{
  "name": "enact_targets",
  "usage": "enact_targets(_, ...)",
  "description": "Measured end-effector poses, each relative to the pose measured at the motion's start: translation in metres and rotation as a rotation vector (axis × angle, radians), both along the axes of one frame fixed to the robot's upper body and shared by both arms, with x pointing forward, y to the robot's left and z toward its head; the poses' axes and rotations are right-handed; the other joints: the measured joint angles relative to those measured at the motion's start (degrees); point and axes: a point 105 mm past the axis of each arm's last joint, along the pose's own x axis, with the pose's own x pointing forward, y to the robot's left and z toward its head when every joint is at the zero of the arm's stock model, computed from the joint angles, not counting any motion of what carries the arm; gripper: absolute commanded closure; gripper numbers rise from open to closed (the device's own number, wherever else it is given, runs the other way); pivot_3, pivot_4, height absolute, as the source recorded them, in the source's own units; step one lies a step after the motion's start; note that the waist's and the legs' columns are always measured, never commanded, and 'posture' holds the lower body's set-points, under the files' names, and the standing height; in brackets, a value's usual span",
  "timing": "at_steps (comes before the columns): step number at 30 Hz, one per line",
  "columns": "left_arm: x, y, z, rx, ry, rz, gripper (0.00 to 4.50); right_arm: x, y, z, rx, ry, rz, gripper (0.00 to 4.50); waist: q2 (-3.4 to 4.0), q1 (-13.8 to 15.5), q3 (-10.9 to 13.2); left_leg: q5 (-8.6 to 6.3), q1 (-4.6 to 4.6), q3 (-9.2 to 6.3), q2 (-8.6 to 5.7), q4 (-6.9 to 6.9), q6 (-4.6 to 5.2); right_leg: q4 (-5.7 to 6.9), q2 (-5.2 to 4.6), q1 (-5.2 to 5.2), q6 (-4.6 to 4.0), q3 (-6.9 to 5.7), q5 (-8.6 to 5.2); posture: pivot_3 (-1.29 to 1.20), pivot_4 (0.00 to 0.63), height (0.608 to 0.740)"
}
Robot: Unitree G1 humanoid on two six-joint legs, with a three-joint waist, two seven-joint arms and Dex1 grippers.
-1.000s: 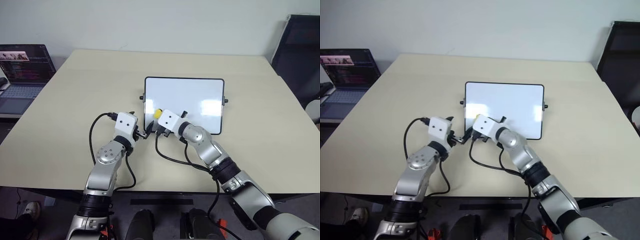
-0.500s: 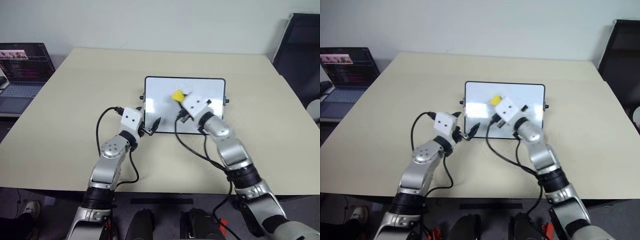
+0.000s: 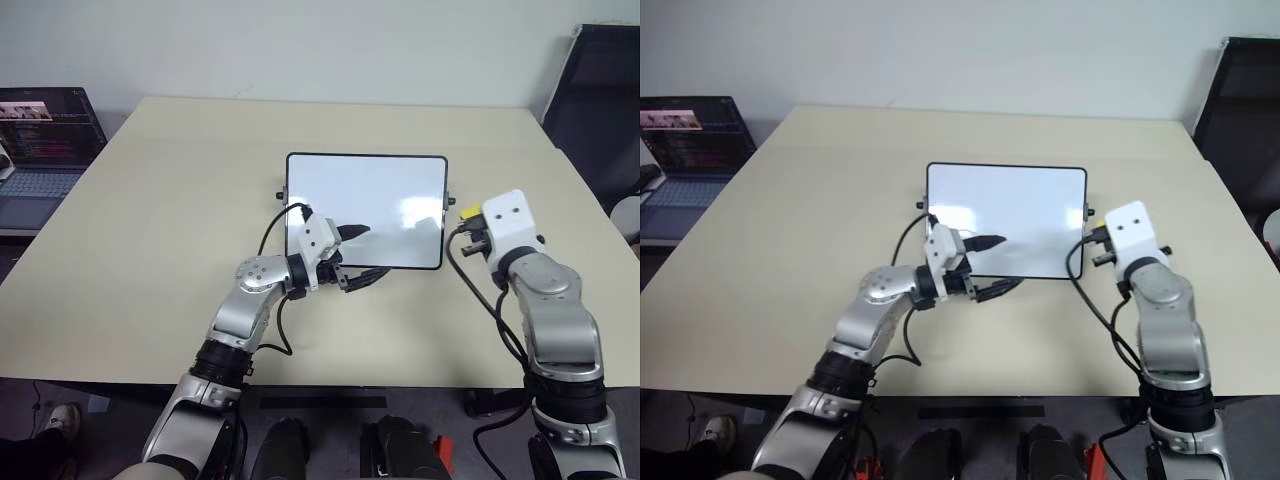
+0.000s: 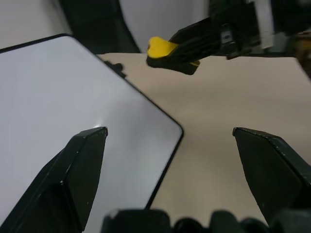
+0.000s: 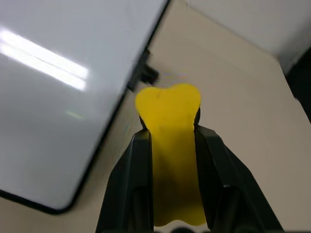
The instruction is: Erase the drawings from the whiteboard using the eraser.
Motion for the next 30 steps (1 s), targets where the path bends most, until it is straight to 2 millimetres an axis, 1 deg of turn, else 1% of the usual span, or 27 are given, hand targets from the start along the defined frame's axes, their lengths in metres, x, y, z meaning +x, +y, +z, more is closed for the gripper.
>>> enact_targets(3, -0.002, -0.011, 0.001, 0.013, -0.012, -0.081, 0.00, -0.006, -0.014, -0.011, 0.037, 0.060, -0.063, 3.63, 0.00, 0.04, 0.00, 0.00, 0.00, 0.00, -0.02, 0.00, 0.00, 0.00, 0.02, 0.00, 0.02, 0.00, -0.01, 0.00, 0.150, 0.740)
enact_targets(7, -0.003, -0.017, -0.002, 0.046, -0.023, -0.153, 0.00, -0.013, -0.021, -0.027, 0.098, 0.143, -0.096, 3.63, 0.00, -0.01, 0.00, 0.00, 0.00, -0.01, -0.02, 0.00, 0.01, 0.00, 0.04, 0.00, 0.03, 0.01, -0.01, 0.00, 0.150, 0.740)
enact_targets(10, -0.003, -0.020, -0.009, 0.109, -0.056, -0.193, 0.00, -0.016, -0.019, -0.036, 0.126, 0.186, -0.087, 3.63, 0.00, 0.01, 0.00, 0.00, -0.01, 0.00, -0.04, 0.01, 0.01, 0.00, 0.04, 0.00, 0.03, 0.02, -0.01, 0.00, 0.150, 0.740)
enact_targets(13, -0.001, -0.019, -0.016, 0.153, -0.077, -0.212, 0.00, -0.014, -0.018, -0.043, 0.144, 0.205, -0.086, 3.63, 0.00, -0.01, 0.00, 0.00, 0.00, -0.01, -0.04, 0.02, 0.01, 0.00, 0.05, 0.01, 0.03, 0.00, -0.02, 0.00, 0.150, 0.740)
enact_targets(16, 0.002, -0.017, -0.022, 0.195, -0.103, -0.218, 0.00, -0.011, -0.016, -0.058, 0.179, 0.250, -0.091, 3.63, 0.01, 0.00, 0.01, 0.00, -0.01, 0.00, -0.04, 0.02, 0.01, 0.00, 0.07, 0.00, 0.03, 0.01, -0.02, 0.00, 0.150, 0.740)
enact_targets(17, 0.003, -0.017, -0.023, 0.201, -0.104, -0.215, 0.00, -0.010, -0.016, -0.060, 0.182, 0.253, -0.094, 3.63, 0.02, 0.01, 0.01, 0.00, -0.02, 0.00, -0.03, 0.02, 0.01, -0.01, 0.07, 0.00, 0.03, 0.02, -0.01, 0.00, 0.150, 0.740)
enact_targets(22, 0.005, -0.018, -0.023, 0.209, -0.124, -0.215, 0.00, 0.000, -0.016, -0.059, 0.187, 0.233, -0.090, 3.63, 0.02, 0.03, 0.01, -0.01, -0.02, -0.01, -0.03, 0.01, 0.01, -0.01, 0.07, 0.00, 0.04, 0.00, -0.01, 0.00, 0.150, 0.740)
enact_targets(30, 0.006, -0.017, -0.023, 0.210, -0.127, -0.213, 0.00, 0.003, -0.018, -0.059, 0.185, 0.220, -0.096, 3.63, 0.02, 0.03, 0.01, 0.00, -0.02, 0.00, -0.03, 0.03, 0.02, 0.02, 0.08, 0.00, 0.05, 0.01, -0.01, 0.00, 0.150, 0.740)
